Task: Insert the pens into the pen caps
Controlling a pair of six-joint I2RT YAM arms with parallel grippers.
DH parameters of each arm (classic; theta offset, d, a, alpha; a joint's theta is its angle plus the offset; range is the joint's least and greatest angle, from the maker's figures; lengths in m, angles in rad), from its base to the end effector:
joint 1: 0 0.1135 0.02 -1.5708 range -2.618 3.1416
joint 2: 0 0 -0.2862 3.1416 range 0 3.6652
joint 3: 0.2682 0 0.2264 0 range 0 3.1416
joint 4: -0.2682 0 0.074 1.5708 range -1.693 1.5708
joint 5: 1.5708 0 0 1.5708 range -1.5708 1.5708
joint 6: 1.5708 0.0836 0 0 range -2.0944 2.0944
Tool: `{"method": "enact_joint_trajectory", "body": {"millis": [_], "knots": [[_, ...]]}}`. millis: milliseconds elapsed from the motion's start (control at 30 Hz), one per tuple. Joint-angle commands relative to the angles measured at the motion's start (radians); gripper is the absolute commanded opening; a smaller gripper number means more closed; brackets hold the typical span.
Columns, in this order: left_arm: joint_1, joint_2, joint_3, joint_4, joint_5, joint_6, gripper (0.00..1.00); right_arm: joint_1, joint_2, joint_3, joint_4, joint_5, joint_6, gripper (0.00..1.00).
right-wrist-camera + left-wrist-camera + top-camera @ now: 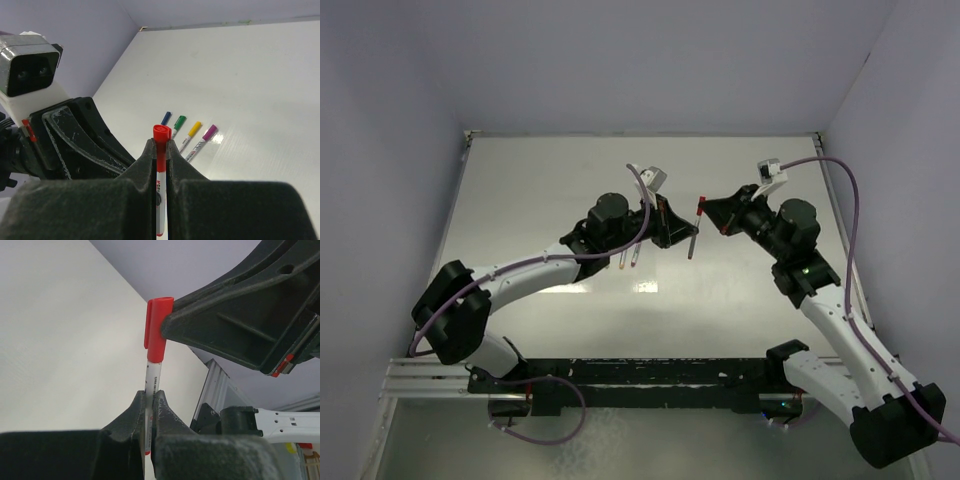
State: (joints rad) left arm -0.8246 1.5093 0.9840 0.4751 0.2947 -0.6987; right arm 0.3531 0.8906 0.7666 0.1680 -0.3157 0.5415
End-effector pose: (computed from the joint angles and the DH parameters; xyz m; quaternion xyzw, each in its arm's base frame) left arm 0.2369 -0.2920 0.3339 0.1461 0.7090 -0.5474 0.4199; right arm 0.1950 0.0995 0.3753 -0.0488 0.6904 0.4066 0.5963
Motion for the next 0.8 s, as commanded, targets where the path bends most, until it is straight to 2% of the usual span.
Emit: {"method": "enact_joint_trajectory", "body": {"millis": [0, 233, 367, 633, 667, 767], "knots": [[0.075, -0.027, 0.131, 0.226, -0.152, -0.003, 0.00, 0.027, 0.014, -0.020, -0.248, -0.160, -0.038, 0.00], [0.084, -0.030, 0.157, 0.197, -0.150, 0.043, 0.00, 0.033, 0.019, -0.038, -0.266, -0.161, -0.034, 0.00], [0.085, -0.027, 0.153, 0.167, -0.125, 0.042, 0.00, 0.034, 0.018, -0.040, -0.218, -0.149, -0.019, 0.00], [0.067, -0.023, 0.057, 0.070, -0.067, 0.024, 0.00, 0.033, 0.069, 0.039, -0.098, 0.001, 0.000, 0.00], [0.064, -0.025, 0.042, 0.053, -0.065, 0.026, 0.00, 0.033, 0.079, 0.055, -0.089, 0.008, -0.003, 0.02], [0.058, -0.033, 0.004, -0.005, -0.062, 0.033, 0.00, 0.034, 0.100, 0.109, -0.085, 0.022, -0.011, 0.22]]}}
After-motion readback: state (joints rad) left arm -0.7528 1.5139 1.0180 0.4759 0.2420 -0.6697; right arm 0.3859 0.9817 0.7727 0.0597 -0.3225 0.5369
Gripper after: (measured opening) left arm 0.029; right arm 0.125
